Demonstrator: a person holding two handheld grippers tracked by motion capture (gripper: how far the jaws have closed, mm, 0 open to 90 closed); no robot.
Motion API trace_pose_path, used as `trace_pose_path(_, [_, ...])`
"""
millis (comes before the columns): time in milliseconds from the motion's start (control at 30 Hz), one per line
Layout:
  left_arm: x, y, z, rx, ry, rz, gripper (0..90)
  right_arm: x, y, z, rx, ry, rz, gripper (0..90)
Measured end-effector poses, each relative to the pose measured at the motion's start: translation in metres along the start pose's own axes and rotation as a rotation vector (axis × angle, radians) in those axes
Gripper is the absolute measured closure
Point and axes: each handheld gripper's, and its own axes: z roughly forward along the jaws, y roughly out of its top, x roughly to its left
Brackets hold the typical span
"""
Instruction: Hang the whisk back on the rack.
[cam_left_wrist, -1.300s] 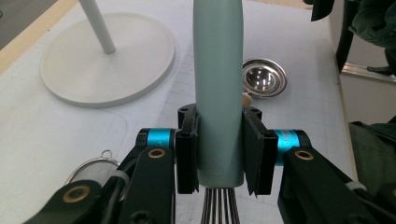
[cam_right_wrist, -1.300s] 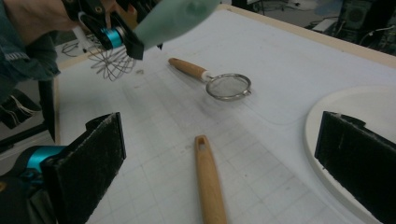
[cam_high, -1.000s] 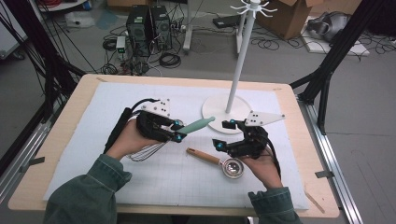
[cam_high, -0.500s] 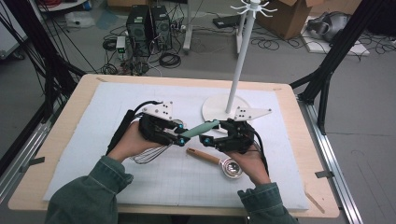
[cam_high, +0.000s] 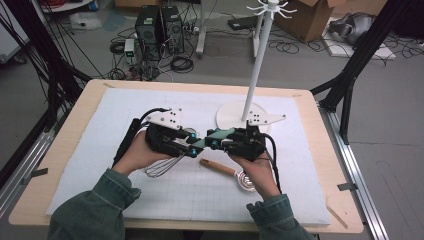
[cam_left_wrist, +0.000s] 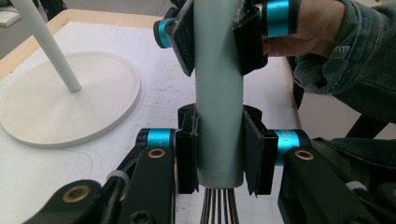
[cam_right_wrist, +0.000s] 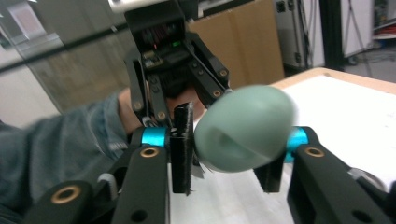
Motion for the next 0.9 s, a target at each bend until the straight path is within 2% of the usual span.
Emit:
trace_pose_path(200, [-0.001,-0.002,-0.005,-0.038,-0.009,-0.012,69.1,0.008,0.007,0.005,-0.002,-0.011,0.007,65.8])
trace_pose_path(400, [-0.002,-0.002,-0.014,-0.083,-0.005,-0.010,68.7,0.023,0.023,0.014,0.004,-0.071,-0.012,66.0])
trace_pose_path(433, [-0.002,-0.002,-0.015,-0.086,0.005,-0.006,68.7,0.023,0.023,0.014,0.004,-0.071,-0.012,66.0])
trace_pose_path(567, [-0.006,-0.001,-0.016,-0.067,0.059,0.012,67.4,0.030,0.030,0.021,0.020,-0.119,-0.031,66.0])
trace_pose_path(767, [-0.011,-0.004,-0.011,-0.050,0.115,0.017,62.6,0.038,0.034,0.031,0.035,-0.197,-0.052,66.0])
trace_pose_path(900, [-0.011,-0.005,-0.010,-0.050,0.141,0.008,68.1,0.040,0.035,0.034,0.032,-0.212,-0.042,66.0])
